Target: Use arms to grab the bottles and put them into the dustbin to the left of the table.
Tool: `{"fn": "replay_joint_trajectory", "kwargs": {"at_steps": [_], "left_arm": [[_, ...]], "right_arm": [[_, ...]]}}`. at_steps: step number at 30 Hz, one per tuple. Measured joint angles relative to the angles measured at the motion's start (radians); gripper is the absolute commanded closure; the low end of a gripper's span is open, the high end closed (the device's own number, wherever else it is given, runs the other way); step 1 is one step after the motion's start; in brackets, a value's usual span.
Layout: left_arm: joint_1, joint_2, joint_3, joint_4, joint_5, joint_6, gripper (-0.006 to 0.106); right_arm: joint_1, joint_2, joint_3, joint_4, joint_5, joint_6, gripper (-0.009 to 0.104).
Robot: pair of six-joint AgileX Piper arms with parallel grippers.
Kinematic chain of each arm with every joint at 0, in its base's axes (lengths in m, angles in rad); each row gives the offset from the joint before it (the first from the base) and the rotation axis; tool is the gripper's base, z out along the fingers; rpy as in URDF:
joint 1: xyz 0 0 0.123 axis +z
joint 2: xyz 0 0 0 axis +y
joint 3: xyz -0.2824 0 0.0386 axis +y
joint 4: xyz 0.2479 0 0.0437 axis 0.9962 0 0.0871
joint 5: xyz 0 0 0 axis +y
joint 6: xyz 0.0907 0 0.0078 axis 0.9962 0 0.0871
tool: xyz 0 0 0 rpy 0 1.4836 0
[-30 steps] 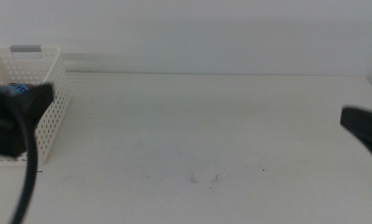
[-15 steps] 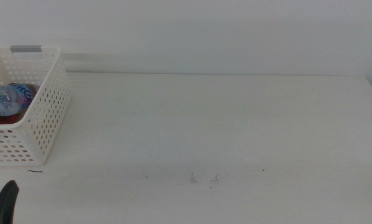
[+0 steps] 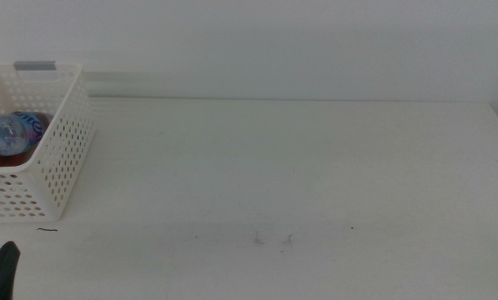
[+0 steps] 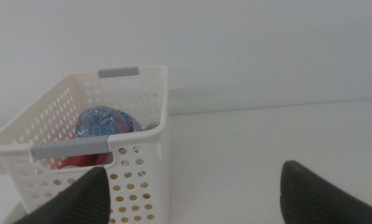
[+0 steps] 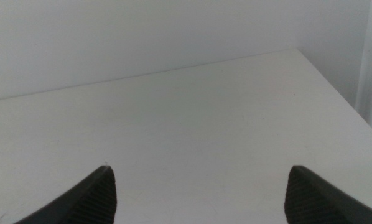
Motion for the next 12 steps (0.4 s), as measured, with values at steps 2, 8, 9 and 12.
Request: {"fn": "replay_joint_trajectory", "kwargs": {"at_steps": [2,8,9,12], "left_arm": [[0.000,0.000,0.000,0.017,-0.001,0.000,0.007],[0.000,0.000,0.000,0.045,-0.002,0.000,0.007],[0.000,0.000,0.000,0.046,-0.002,0.000,0.007],[0.000,0.000,0.000,0.051,-0.002,0.000,0.007]], "right_arm": [[0.000,0.000,0.000,0.000,0.000,0.000,0.010],[0.000,0.000,0.000,0.000,0.000,0.000,0.010],[0.000,0.000,0.000,0.000,0.000,0.000,0.010],[0.000,0.000,0.000,0.000,0.000,0.000,0.010]]}}
